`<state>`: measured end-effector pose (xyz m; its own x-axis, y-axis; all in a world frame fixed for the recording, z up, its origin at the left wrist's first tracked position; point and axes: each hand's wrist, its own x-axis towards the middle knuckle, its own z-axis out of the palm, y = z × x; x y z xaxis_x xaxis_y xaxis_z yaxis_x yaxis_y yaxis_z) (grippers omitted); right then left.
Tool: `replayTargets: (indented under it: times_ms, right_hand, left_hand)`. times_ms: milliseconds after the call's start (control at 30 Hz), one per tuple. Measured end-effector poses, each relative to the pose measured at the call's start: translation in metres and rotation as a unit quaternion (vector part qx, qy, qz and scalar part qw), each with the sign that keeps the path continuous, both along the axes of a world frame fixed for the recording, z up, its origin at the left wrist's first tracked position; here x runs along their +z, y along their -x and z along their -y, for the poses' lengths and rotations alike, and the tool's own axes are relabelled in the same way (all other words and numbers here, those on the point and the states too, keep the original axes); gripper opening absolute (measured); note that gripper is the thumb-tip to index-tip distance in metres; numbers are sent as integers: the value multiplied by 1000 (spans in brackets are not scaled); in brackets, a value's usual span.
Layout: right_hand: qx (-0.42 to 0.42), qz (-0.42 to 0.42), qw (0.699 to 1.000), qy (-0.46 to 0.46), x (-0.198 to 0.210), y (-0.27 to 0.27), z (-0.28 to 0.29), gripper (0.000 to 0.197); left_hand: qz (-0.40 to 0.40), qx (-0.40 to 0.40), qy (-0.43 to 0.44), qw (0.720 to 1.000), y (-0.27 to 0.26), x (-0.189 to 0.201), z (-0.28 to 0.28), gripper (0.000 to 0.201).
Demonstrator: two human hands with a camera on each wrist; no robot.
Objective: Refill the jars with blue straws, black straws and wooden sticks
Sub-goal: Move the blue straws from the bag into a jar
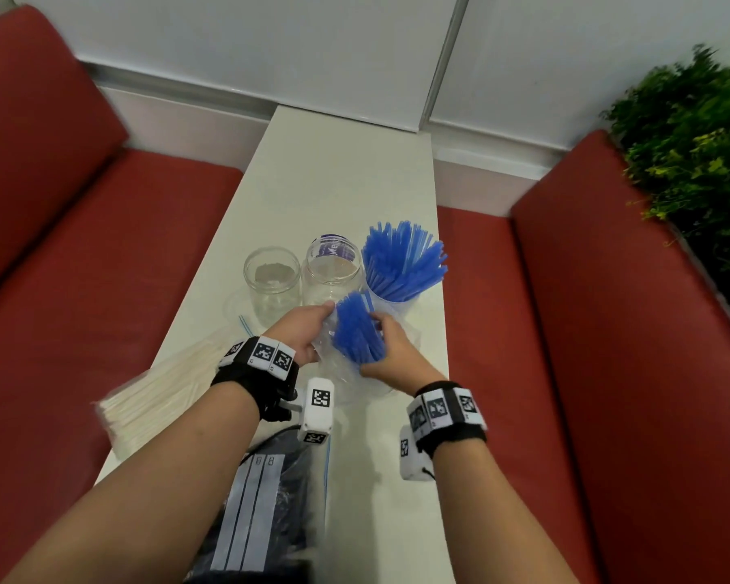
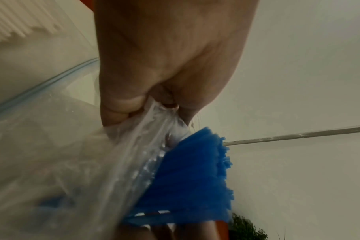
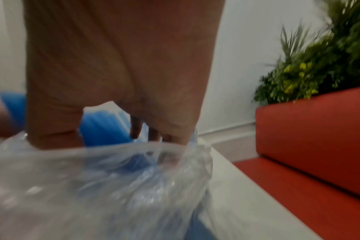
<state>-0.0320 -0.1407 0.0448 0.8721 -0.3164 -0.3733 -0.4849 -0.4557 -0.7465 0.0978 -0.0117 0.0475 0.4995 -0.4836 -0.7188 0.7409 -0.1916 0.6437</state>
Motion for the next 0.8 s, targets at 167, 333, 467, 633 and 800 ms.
replayTargets:
  times_ms: [167,333,467,633,800]
  right_hand:
    - [-85,48,993,58,-18,-2,-22,61]
    - [-127,110,986,8,-13,12,-23,39]
    - [-147,136,980,5,0,16,-19,32]
    - [-152,146,977,19,9,16,-15,28]
    - [-173,154,973,-17,11,20,-13,13]
  left_hand:
    - [13,-15,-7,1000,9,6,0,39]
    - [24,-20,-4,1000,14,13,-6,37]
    - [15,-17,-8,1000,16,17,-10,38]
    - [7,-15,-1,1000,20,23,-6,39]
    - [4,-12,3,1000,22,24,-6,39]
